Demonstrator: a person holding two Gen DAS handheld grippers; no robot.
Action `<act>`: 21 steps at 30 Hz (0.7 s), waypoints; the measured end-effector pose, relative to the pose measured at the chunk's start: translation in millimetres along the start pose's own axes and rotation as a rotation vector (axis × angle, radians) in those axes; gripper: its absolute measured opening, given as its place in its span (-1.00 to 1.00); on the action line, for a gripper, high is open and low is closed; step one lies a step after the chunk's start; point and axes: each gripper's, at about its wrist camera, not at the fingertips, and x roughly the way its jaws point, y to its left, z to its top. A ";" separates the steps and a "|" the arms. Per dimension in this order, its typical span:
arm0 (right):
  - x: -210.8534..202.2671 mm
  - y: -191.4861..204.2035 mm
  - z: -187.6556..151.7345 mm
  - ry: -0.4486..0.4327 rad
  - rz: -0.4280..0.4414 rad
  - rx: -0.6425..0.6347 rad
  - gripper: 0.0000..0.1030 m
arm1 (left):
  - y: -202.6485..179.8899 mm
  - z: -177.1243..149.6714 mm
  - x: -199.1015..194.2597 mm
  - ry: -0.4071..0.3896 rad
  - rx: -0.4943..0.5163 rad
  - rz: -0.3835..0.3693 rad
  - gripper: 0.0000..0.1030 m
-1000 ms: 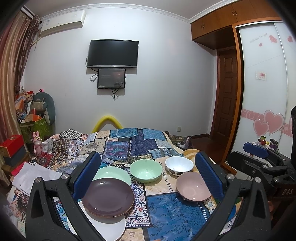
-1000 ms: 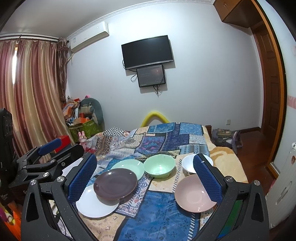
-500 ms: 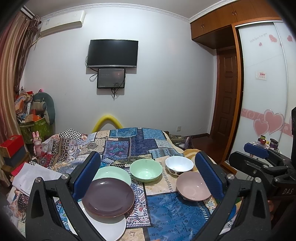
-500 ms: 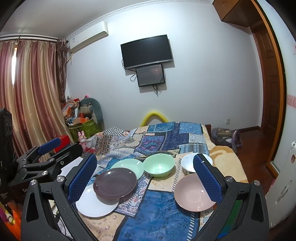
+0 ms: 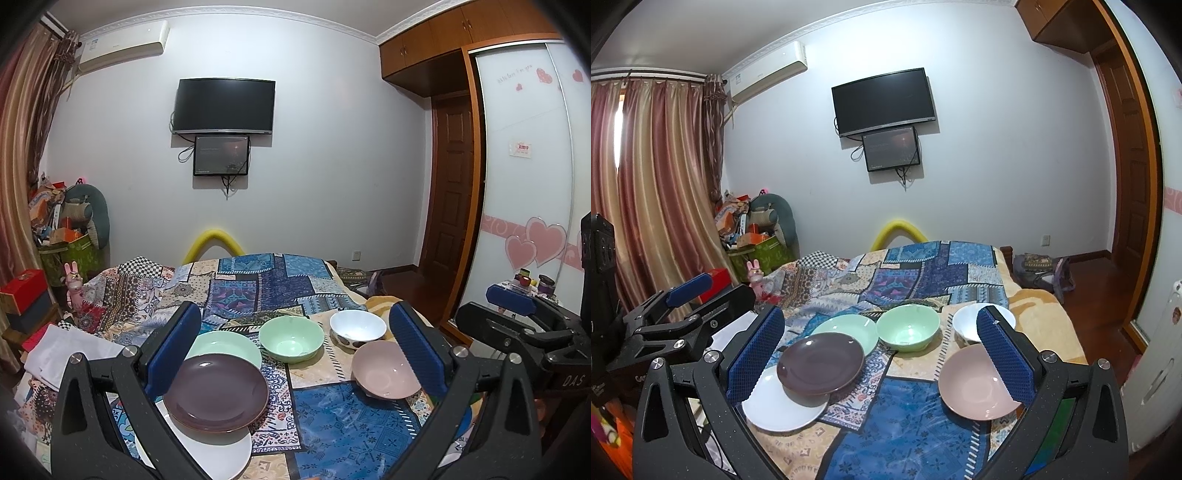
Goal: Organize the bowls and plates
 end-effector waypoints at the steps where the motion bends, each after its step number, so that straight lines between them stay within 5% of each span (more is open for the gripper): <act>1: 0.1 0.2 -0.2 0.001 0.001 0.000 1.00 | 0.3 0.2 0.4 0.002 -0.003 -0.001 1.00; 21: 29.1 0.5 -11.8 0.074 0.014 -0.008 1.00 | 23.4 -13.4 21.1 0.051 -0.038 -0.029 1.00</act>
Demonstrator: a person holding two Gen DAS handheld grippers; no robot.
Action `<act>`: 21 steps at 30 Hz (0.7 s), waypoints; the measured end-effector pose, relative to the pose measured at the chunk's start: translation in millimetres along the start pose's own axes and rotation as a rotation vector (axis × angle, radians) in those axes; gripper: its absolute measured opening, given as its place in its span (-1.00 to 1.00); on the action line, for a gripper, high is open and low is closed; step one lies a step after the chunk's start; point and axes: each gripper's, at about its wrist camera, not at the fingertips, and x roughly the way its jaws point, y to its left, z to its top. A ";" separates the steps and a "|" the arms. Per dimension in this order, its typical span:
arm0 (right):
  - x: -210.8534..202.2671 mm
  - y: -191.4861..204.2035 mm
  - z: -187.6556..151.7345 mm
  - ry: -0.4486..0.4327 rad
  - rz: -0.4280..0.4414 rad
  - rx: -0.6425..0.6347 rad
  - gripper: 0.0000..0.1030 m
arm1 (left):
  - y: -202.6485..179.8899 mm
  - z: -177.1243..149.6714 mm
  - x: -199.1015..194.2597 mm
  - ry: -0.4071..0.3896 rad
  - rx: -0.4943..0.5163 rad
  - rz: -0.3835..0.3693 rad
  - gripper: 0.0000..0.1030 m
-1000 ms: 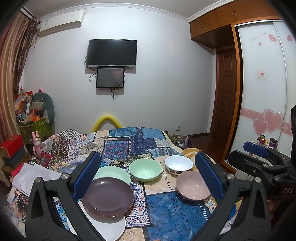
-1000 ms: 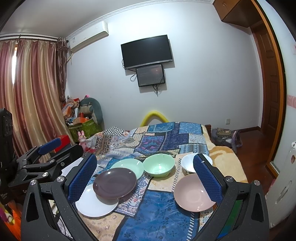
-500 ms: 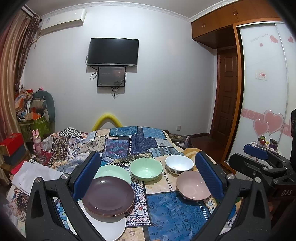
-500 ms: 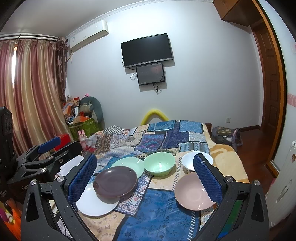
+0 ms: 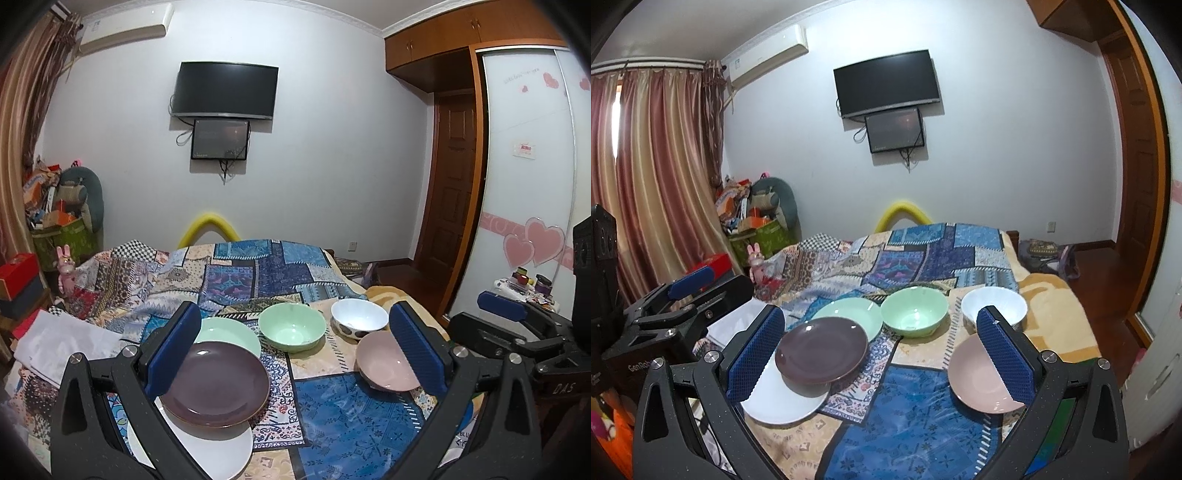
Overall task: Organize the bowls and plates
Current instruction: 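Move both tools to the dark purple plate rim and close on it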
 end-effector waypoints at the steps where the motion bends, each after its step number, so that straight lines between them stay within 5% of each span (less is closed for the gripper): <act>1: 4.9 0.5 -2.0 0.009 -0.002 -0.003 1.00 | 3.9 -1.7 3.5 0.010 -0.003 0.000 1.00; 15: 96.6 4.8 -36.9 0.224 0.019 0.015 1.00 | 86.8 -53.2 91.5 0.317 -0.019 0.120 1.00; 21: 132.9 11.0 -46.4 0.300 0.017 0.011 0.99 | 135.9 -82.1 134.4 0.454 -0.087 0.105 1.00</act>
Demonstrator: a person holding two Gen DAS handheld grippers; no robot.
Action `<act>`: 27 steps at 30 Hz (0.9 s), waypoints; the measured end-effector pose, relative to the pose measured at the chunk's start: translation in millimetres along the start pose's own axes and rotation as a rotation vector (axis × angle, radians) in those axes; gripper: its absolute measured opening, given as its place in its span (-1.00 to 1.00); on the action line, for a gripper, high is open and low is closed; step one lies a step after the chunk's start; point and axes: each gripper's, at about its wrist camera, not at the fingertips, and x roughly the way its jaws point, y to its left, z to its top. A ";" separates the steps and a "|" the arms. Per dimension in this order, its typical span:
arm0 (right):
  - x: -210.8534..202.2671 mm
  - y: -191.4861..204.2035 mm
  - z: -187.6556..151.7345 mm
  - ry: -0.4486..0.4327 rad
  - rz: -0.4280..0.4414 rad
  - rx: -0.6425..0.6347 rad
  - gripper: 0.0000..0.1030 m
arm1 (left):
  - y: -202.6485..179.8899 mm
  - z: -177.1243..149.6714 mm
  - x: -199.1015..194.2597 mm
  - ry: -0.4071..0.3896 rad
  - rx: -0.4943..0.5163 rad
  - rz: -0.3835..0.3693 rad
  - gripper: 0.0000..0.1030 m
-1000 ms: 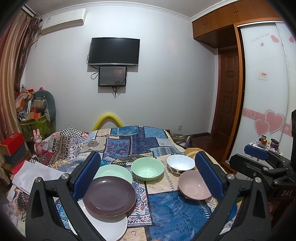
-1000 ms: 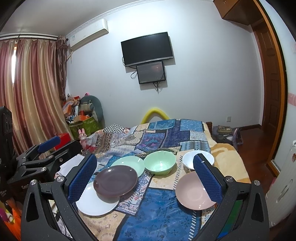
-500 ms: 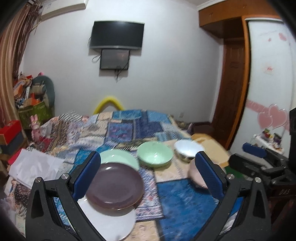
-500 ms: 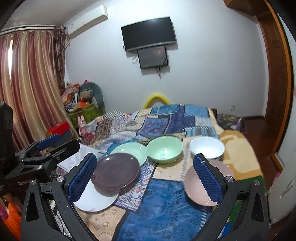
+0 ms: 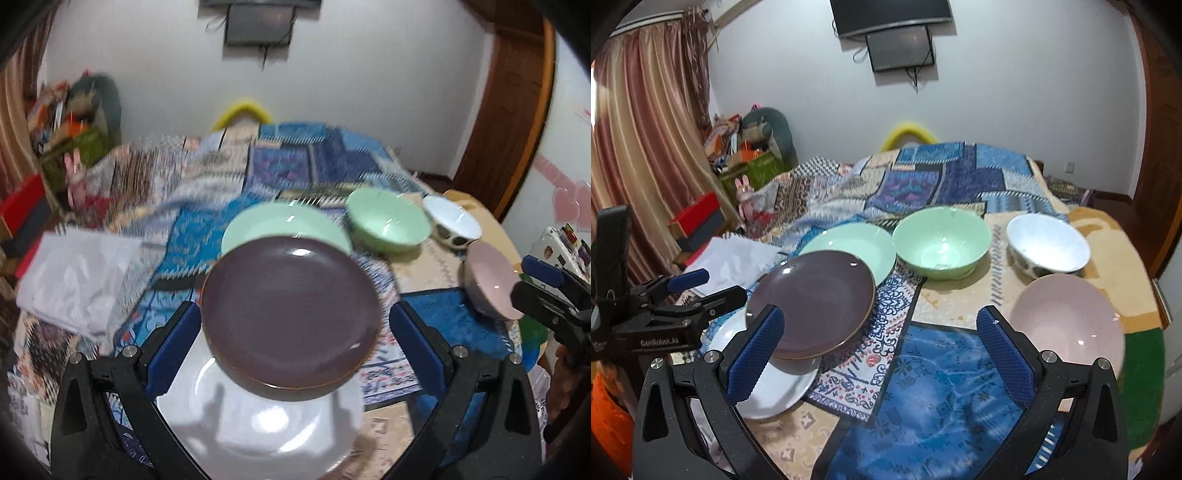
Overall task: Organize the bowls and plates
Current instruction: 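Move both tools to the dark purple plate rim and close on it, then lift the purple plate off the white plate with both tools toward the pink bowl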
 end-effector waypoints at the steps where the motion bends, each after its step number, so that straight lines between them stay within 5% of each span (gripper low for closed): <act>1: 7.0 0.9 -0.1 0.010 -0.001 0.000 0.99 | 5.4 0.6 8.9 0.021 -0.005 0.001 1.00; 5: 32.6 5.8 -0.7 0.055 -0.003 -0.010 0.98 | 28.2 1.8 37.1 0.039 0.015 0.086 1.00; 8: 51.9 7.6 -2.2 0.095 -0.005 -0.021 0.77 | 35.0 0.4 51.1 0.042 0.063 0.123 1.00; 14: 92.3 7.8 -6.8 0.192 0.009 -0.001 0.38 | 58.0 -0.3 72.1 0.097 0.051 0.043 0.34; 27: 130.4 6.2 -13.7 0.289 0.041 0.048 -0.15 | 82.9 0.9 106.3 0.198 0.017 -0.060 -0.41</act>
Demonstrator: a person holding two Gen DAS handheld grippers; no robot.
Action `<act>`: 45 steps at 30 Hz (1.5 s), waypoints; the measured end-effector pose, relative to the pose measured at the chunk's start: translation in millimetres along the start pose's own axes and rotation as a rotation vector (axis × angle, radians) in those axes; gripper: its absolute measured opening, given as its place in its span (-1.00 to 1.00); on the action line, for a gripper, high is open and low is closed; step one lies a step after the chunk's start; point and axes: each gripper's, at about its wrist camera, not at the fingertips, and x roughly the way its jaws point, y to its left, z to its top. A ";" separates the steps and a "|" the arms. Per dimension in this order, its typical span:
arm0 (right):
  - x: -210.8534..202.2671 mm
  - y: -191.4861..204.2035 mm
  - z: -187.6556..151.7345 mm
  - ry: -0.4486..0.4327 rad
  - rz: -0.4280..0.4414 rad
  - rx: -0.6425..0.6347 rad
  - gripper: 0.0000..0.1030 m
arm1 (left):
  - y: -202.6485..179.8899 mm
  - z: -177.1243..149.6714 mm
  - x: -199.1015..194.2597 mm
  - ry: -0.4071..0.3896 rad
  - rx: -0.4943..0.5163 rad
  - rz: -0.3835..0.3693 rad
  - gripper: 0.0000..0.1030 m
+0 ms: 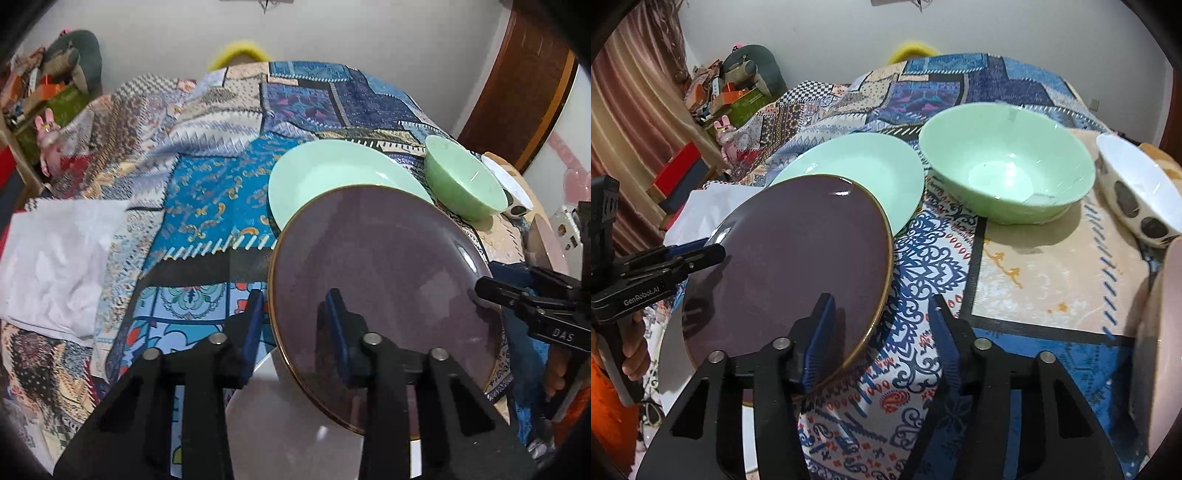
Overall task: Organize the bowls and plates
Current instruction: 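Lift the purple plate off the white plate with both tools toward the pink bowl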
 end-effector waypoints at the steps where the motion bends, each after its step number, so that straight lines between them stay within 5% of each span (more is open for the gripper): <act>1: 2.1 0.4 0.2 0.006 0.004 0.003 -0.19 | 1.1 -0.3 2.1 0.007 -0.008 -0.012 -0.43; 12: 11.5 5.8 3.8 0.020 0.064 0.001 -0.43 | 7.4 1.4 4.0 0.025 -0.052 -0.059 -0.50; 45: -34.1 -14.8 -10.0 -0.031 0.055 0.046 -0.49 | -46.0 -11.4 -28.4 0.015 -0.046 -0.023 -0.50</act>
